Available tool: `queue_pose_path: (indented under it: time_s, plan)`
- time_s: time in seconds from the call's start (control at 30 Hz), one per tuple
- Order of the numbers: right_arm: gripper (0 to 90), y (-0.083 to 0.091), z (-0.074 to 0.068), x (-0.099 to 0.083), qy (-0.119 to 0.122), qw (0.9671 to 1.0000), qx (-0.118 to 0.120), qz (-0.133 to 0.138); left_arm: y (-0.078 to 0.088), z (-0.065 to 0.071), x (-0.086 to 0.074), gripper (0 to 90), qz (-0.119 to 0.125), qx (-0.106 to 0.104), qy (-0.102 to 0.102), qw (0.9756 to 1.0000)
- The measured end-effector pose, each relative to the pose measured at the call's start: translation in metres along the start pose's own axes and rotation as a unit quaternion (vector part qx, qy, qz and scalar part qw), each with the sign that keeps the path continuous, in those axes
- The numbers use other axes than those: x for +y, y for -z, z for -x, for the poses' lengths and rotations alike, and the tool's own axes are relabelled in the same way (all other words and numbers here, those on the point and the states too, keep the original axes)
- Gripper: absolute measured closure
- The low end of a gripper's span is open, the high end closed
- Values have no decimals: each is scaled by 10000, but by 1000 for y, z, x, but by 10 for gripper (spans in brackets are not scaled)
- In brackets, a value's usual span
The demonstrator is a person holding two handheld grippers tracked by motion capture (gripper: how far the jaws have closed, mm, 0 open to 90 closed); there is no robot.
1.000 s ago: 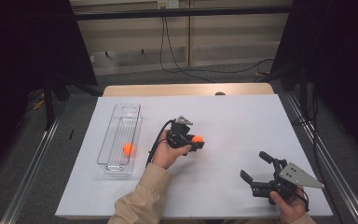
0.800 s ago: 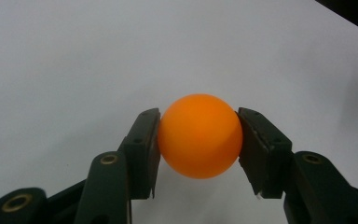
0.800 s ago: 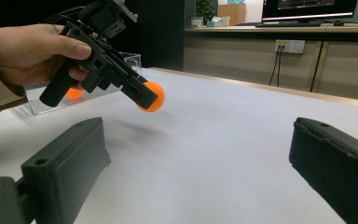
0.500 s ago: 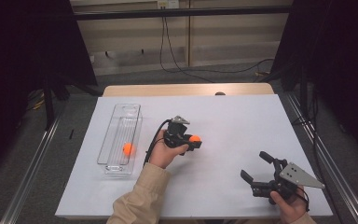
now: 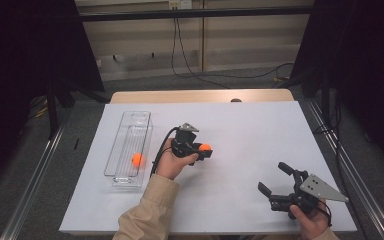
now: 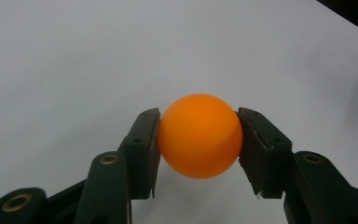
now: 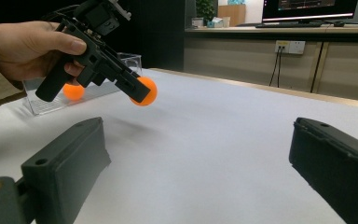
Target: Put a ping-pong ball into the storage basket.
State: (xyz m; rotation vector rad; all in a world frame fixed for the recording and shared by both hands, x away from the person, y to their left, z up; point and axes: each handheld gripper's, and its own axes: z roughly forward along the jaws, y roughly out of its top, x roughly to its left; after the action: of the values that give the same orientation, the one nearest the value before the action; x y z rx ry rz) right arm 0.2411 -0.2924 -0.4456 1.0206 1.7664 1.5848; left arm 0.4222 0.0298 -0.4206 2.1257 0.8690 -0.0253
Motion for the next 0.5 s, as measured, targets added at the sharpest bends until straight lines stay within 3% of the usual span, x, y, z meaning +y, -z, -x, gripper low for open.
queue_pose_path:
  time_s: [0.5]
  plan:
    - [31,0,0,0,-6,10000,0,11,8,-6,0,509,11,55,86,9999]
